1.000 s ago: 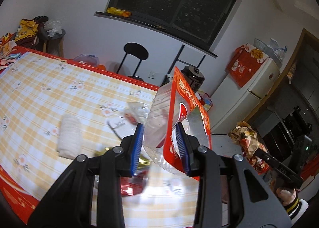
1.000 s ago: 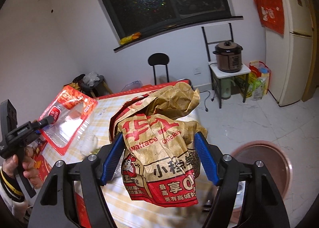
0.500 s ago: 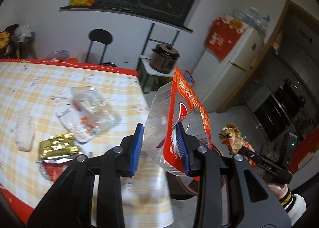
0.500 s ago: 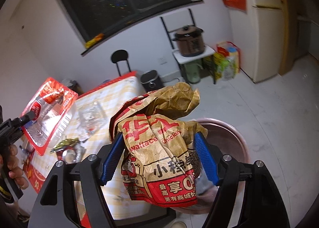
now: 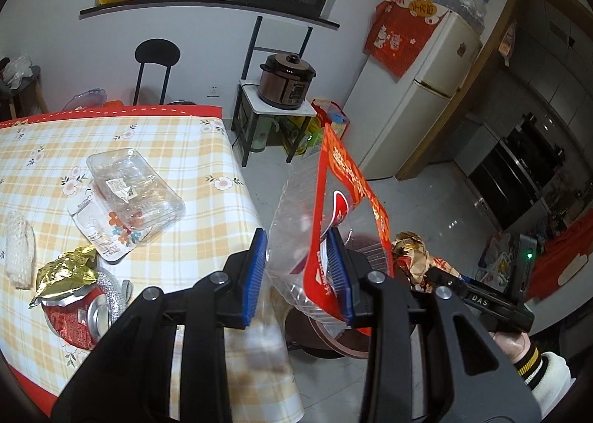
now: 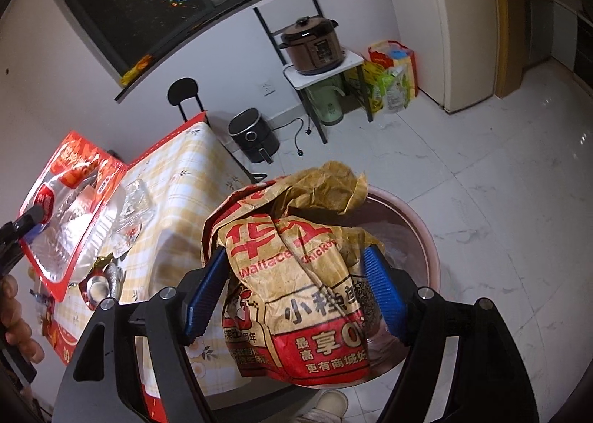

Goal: Collect trash

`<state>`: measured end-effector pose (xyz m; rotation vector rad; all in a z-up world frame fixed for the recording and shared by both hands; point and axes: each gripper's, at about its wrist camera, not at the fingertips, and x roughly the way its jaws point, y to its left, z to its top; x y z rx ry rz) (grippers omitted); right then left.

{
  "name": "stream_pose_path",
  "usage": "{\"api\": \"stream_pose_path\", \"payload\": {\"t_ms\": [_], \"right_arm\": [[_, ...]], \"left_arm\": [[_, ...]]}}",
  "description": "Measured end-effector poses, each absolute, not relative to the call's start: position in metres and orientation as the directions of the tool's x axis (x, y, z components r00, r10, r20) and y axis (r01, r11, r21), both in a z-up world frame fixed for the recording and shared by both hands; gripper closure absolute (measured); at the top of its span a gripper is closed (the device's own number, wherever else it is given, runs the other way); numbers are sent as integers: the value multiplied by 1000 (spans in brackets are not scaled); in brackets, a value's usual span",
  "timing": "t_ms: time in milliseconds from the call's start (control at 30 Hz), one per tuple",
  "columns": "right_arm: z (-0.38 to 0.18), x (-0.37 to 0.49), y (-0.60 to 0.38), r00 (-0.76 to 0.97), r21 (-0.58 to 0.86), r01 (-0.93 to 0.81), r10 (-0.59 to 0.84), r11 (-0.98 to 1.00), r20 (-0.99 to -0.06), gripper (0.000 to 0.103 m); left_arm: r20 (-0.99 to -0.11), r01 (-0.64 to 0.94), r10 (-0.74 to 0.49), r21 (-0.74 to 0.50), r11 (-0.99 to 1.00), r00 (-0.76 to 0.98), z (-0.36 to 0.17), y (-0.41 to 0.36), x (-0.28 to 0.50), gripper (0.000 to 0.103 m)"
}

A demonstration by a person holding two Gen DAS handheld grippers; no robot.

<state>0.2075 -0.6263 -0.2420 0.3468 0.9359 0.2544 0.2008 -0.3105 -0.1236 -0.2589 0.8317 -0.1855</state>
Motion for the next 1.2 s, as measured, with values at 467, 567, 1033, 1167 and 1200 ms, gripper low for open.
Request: {"api": "stream_pose_path", "payload": {"t_ms": [467,567,1033,1167,1200], "right_arm": [[-205,197,-643,636,351,-45,297,935,-712,12],[-190,187,-652,666,333,-35,271,942,-695,9],[-170,132,-714,719,314,102,148,944,-679,6],[-170,116,-729,725,310,141,115,940,-679,6],[-170,113,-731,726,308,150,107,939,-679,6]], "left_arm": [[-694,109,-310,-318,942,650,-124,-332,208,67],[-691,131,-325,-320,938,646,-124,-343,210,67],[-713,316,-429,-296,901,554,-143,-428,235,66],[-691,371,-458,-285,884,559,-142,-450,243,44],[-686,376,-462,-286,881,562,-140,-453,243,40]]}}
